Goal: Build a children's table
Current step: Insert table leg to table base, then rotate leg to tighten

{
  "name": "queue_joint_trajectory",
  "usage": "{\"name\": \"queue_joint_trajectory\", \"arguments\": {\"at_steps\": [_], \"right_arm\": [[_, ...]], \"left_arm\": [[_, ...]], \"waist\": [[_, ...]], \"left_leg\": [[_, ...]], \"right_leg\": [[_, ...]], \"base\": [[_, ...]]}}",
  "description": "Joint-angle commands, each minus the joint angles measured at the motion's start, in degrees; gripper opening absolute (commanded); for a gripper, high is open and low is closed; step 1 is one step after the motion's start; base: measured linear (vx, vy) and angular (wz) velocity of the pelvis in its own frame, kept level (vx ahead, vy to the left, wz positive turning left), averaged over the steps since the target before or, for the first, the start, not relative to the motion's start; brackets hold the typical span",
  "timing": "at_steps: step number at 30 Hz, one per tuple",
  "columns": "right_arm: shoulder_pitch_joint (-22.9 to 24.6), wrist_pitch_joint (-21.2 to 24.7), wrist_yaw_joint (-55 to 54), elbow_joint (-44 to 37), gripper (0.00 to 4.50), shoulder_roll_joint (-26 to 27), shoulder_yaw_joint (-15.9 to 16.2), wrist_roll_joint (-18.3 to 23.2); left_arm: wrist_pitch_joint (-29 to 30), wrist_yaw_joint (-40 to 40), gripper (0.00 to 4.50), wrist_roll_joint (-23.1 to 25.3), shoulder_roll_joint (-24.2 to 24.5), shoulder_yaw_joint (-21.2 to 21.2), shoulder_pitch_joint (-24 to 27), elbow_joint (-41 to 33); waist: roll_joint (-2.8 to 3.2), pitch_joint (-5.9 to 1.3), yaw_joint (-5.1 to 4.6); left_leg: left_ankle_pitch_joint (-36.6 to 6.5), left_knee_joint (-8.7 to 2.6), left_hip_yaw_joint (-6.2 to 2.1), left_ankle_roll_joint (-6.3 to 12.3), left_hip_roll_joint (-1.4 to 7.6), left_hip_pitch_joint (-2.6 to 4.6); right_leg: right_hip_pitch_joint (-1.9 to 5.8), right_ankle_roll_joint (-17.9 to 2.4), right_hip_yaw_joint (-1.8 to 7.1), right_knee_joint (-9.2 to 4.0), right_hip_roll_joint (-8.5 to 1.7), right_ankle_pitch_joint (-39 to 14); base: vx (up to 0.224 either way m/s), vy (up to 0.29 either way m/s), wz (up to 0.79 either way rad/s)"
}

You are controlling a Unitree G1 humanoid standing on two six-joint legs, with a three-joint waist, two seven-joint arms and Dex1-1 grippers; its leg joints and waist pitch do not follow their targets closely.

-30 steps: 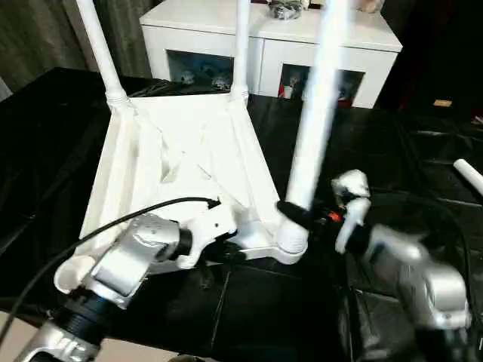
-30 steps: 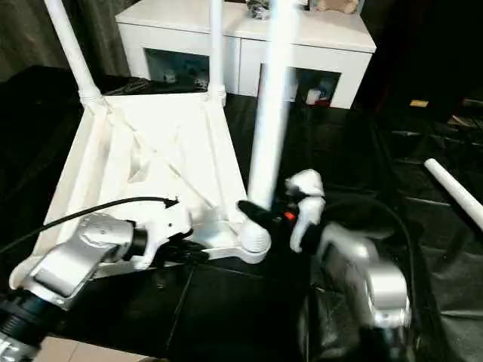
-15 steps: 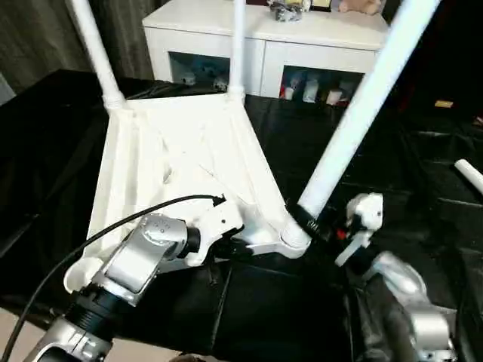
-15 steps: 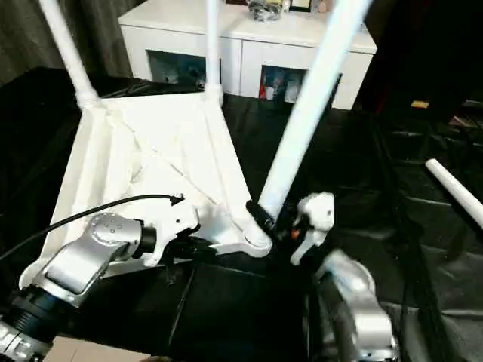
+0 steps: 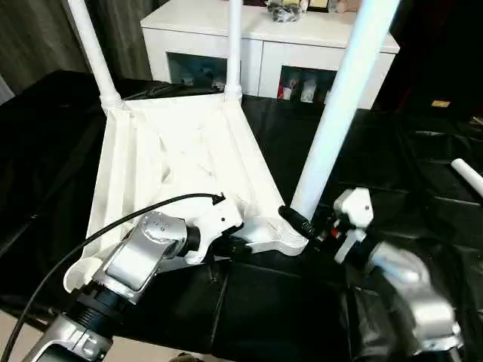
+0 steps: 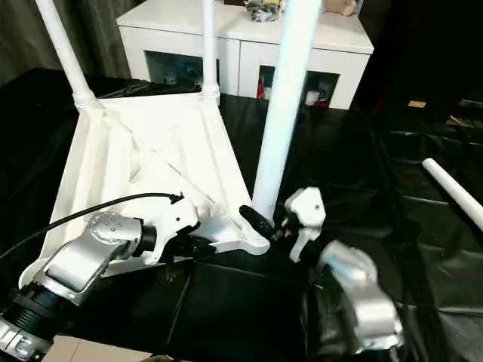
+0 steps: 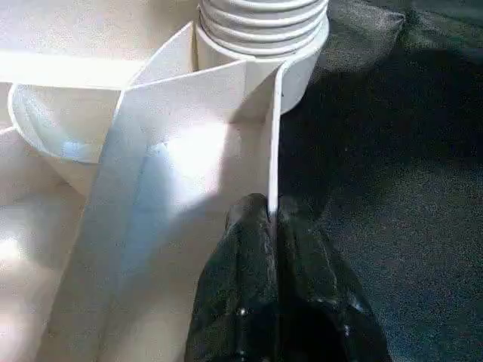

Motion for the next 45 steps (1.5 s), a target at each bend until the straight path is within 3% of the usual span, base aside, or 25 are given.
{"name": "queue_joint_trajectory", "arguments": {"at_steps": [1, 5, 6, 7, 13, 16, 17, 18, 19, 20, 21, 22, 23, 24, 25, 26, 27, 29, 30, 32, 34, 37, 40, 43, 45], "right_arm": [[1.4, 6.9, 1.1, 4.3, 1.85, -0.9, 1.4, 0.3], [-2.2, 11.1, 2.5, 5.5, 1.85, -3.1, 1.7, 0.9], [-2.6, 11.5, 2.8, 5.6, 1.85, -3.4, 1.9, 0.7], [-3.2, 12.8, 4.8, 5.2, 1.85, -4.9, 3.1, 0.2], [-2.6, 12.6, 5.0, 5.7, 1.85, -5.5, 4.6, -1.8], [-3.3, 10.9, -1.2, 9.3, 1.85, -2.9, 3.4, -3.9], [-4.2, 10.2, -4.9, 11.4, 1.85, -1.5, 2.5, -5.0], [-5.4, 9.9, -8.6, 13.5, 1.85, 0.0, 1.5, -5.7], [-6.8, 9.7, -12.1, 15.7, 1.85, 1.7, 0.6, -6.3], [-8.6, 9.2, -16.7, 18.3, 1.85, 3.8, -0.3, -7.2], [-9.6, 8.9, -19.0, 19.5, 1.85, 4.8, -0.6, -7.7], [-10.5, 8.7, -21.0, 20.7, 1.85, 5.8, -1.1, -8.0], [-11.6, 8.4, -23.4, 22.0, 1.85, 6.8, -1.6, -8.4], [-13.6, 8.3, -28.0, 24.5, 1.85, 8.7, -2.5, -9.0], [-14.7, 8.3, -30.0, 25.8, 1.85, 9.8, -3.0, -9.1], [-14.7, 8.3, -30.1, 25.9, 1.85, 9.9, -3.0, -9.1], [-18.1, 8.0, -35.5, 30.3, 1.85, 13.3, -4.2, -9.0], [-19.7, 7.5, -37.9, 32.7, 1.85, 14.7, -4.6, -9.3], [-23.4, 6.3, -44.3, 37.7, 1.85, 17.7, -5.5, -10.0], [-25.4, 5.5, -48.0, 40.3, 1.85, 19.3, -6.1, -10.1], [-26.1, 5.1, -49.2, 41.2, 1.85, 19.7, -6.3, -10.5], [-27.5, 3.2, -50.1, 43.2, 1.85, 20.3, -6.2, -11.2], [-28.4, 0.2, -46.6, 44.5, 1.85, 21.4, -7.6, -9.8], [-29.0, -1.6, -43.8, 44.9, 1.85, 21.8, -8.7, -8.3], [-29.1, -2.2, -43.1, 44.5, 2.41, 21.6, -8.8, -8.0]], "left_arm": [[-0.7, 0.4, 0.00, -1.4, 0.4, 2.9, -1.1, -0.4], [-1.2, -0.2, 0.00, -1.4, 0.7, 2.8, -1.4, 0.0], [-1.3, -0.2, 0.00, -1.4, 0.8, 2.7, -1.4, 0.0], [-1.5, -0.2, 0.00, -1.4, 0.9, 2.7, -1.7, 0.4], [-2.0, 0.5, 0.00, -1.4, 0.9, 3.1, -2.1, 1.2], [-1.4, 2.6, 0.00, -1.8, -0.1, 4.6, -2.2, 2.7], [-0.8, 3.6, 0.00, -2.0, -0.8, 5.2, -2.5, 3.5], [-0.4, 4.8, 0.00, -1.8, -1.5, 5.5, -2.8, 4.4], [-0.4, 6.5, 0.00, -1.1, -2.4, 5.5, -3.3, 5.7], [0.3, 9.1, 0.00, -0.5, -4.0, 5.8, -4.2, 7.2], [0.9, 10.4, 0.00, -0.3, -5.0, 6.0, -4.6, 7.9], [1.3, 11.5, 0.00, -0.3, -5.9, 6.2, -5.1, 8.5], [1.8, 12.9, 0.00, -0.2, -7.0, 6.5, -5.6, 9.3], [2.7, 16.0, 0.00, 0.2, -9.0, 7.2, -6.8, 10.8], [3.0, 17.6, 0.00, 0.4, -10.1, 7.5, -7.5, 11.7], [3.1, 17.7, 0.00, 0.4, -10.2, 7.5, -7.5, 11.8], [4.0, 22.3, 0.00, 0.6, -13.9, 8.4, -9.8, 14.4], [4.1, 24.3, 0.00, 0.7, -15.5, 8.8, -10.8, 15.6], [4.7, 27.7, 0.00, 0.9, -19.7, 8.8, -12.8, 16.6], [4.9, 28.9, 0.00, 1.0, -22.0, 8.3, -13.5, 16.4], [5.0, 29.3, 0.00, 1.0, -22.7, 8.3, -13.7, 16.4], [4.9, 29.9, 0.00, 1.4, -22.6, 7.8, -14.0, 16.9], [4.3, 30.0, 0.00, 1.8, -21.5, 8.2, -14.0, 17.6], [4.0, 29.8, 0.00, 2.1, -21.0, 8.5, -14.0, 18.1], [3.7, 29.4, 0.00, 2.2, -20.7, 8.5, -14.0, 18.1]], "waist": [[-0.34, -2.57, 0.19], [-0.49, -2.36, -0.08], [-0.44, -2.24, -0.14], [-0.85, -2.18, -0.12], [-0.92, -2.31, 0.03], [-0.85, -2.20, -0.05], [-0.69, -2.06, -0.22], [-0.91, -1.86, -0.77], [-0.91, -1.86, -0.77], [-0.64, -2.03, -1.74], [-0.57, -2.16, -1.88], [-0.36, -2.24, -2.00], [0.28, -2.20, -1.92], [0.05, -1.91, -2.36], [0.11, -1.80, -2.54], [0.05, -1.96, -2.71], [0.62, -1.78, -3.24], [0.69, -1.97, -3.59], [0.70, -1.90, -3.79], [1.05, -1.92, -4.11], [1.09, -1.78, -4.21], [0.52, -1.82, -4.20], [0.53, -1.67, -4.27], [0.76, -1.76, -4.36], [0.81, -1.88, -4.27]], "left_leg": [[-17.4, -4.71, -1.84, 0.99, 3.90, 1.53], [-20.3, -4.94, -2.09, -0.83, 3.88, 1.63], [-21.3, -4.96, -2.09, -1.45, 3.91, 1.75], [-22.3, -4.92, -2.09, -1.70, 3.94, 1.93], [-21.5, -4.97, -2.04, -1.77, 4.02, 1.88], [-23.1, -5.04, -2.08, -2.25, 3.98, 2.08], [-25.2, -4.95, -2.16, -3.02, 3.82, 2.34], [-27.1, -5.06, -2.42, -3.99, 3.59, 2.14], [-27.1, -5.06, -2.42, -3.99, 3.59, 2.14], [-29.3, -5.44, -3.28, -5.64, 3.44, 1.64], [-29.5, -5.65, -3.52, -5.97, 3.48, 1.50], [-30.6, -5.72, -3.71, -6.44, 3.50, 1.70], [-31.8, -5.73, -3.75, -6.61, 3.53, 2.03], [-35.7, -5.72, -3.75, -6.97, 3.40, 2.59], [-37.3, -5.80, -3.90, -7.21, 3.33, 2.79], [-38.1, -5.79, -4.04, -7.26, 3.23, 2.78], [-41.2, -5.95, -3.92, -7.14, 3.49, 3.58], [-41.8, -6.07, -4.14, -7.02, 3.31, 3.36], [-43.1, -6.61, -4.10, -6.91, 3.44, 3.07], [-45.0, -6.81, -4.04, -7.19, 3.47, 3.61], [-46.2, -7.29, -3.86, -6.91, 3.55, 3.28], [-44.5, -6.10, -3.37, -5.76, 3.06, 3.86], [-43.6, -5.98, -3.58, -5.20, 3.11, 3.56], [-44.6, -6.67, -3.75, -5.57, 3.40, 3.32], [-43.9, -6.81, -3.59, -5.47, 3.44, 3.32]], "right_leg": [[0.93, -11.9, 2.07, -5.29, -4.66, -12.8], [0.93, -11.1, 2.04, -5.54, -4.75, -17.7], [0.62, -10.6, 2.13, -5.76, -4.78, -19.5], [0.46, -10.3, 2.20, -5.94, -4.88, -21.0], [0.38, -10.3, 2.34, -5.87, -4.86, -18.8], [0.12, -10.3, 2.32, -6.03, -4.86, -20.1], [-0.33, -10.0, 2.32, -6.35, -4.96, -23.2], [-0.36, -9.2, 2.13, -6.55, -5.06, -27.2], [-0.36, -9.2, 2.13, -6.55, -5.06, -27.2], [0.06, -7.4, 1.55, -6.48, -5.07, -31.1], [0.19, -7.1, 1.42, -6.32, -5.00, -30.9], [0.02, -6.8, 1.32, -6.48, -4.95, -29.9], [-0.20, -7.0, 1.33, -6.60, -4.93, -29.2], [-0.79, -7.4, 1.07, -7.19, -4.69, -29.0], [-0.84, -7.1, 0.72, -7.34, -4.56, -29.8], [-0.64, -6.8, 0.54, -7.37, -4.56, -29.9], [-0.96, -6.9, -0.04, -7.87, -4.42, -28.2], [-0.42, -6.9, -0.63, -7.81, -4.44, -26.7], [-0.09, -6.4, -1.13, -7.64, -4.68, -26.0], [-0.28, -6.3, -1.63, -7.86, -4.44, -24.1], [-0.03, -5.9, -2.10, -7.77, -4.32, -22.2], [-1.03, -5.3, -1.83, -8.98, -5.54, -27.1], [-0.96, -4.4, -2.00, -9.35, -5.63, -29.7], [-0.55, -4.8, -2.10, -8.84, -5.30, -27.1], [-0.47, -5.5, -1.96, -8.76, -5.37, -25.0]], "base": [[0.000, 0.000, 0.00], [0.000, 0.000, 0.00], [0.000, 0.000, 0.00], [0.000, 0.000, 0.00], [0.000, 0.000, 0.00], [0.000, 0.000, 0.00], [0.000, 0.000, 0.00], [0.000, 0.000, 0.00], [0.000, 0.000, 0.00], [-0.049, 0.017, -0.22], [-0.051, 0.033, -0.29], [-0.051, 0.033, -0.29], [-0.052, 0.037, -0.21], [-0.057, 0.036, -0.14], [-0.057, 0.036, -0.14], [-0.055, 0.040, -0.14], [-0.051, 0.047, -0.09], [-0.049, 0.051, -0.10], [-0.039, 0.055, -0.14], [-0.019, 0.027, -0.07], [0.000, 0.000, 0.00], [0.000, 0.000, 0.00], [0.000, 0.000, 0.00], [0.000, 0.000, 0.00], [0.000, 0.000, 0.00]]}}
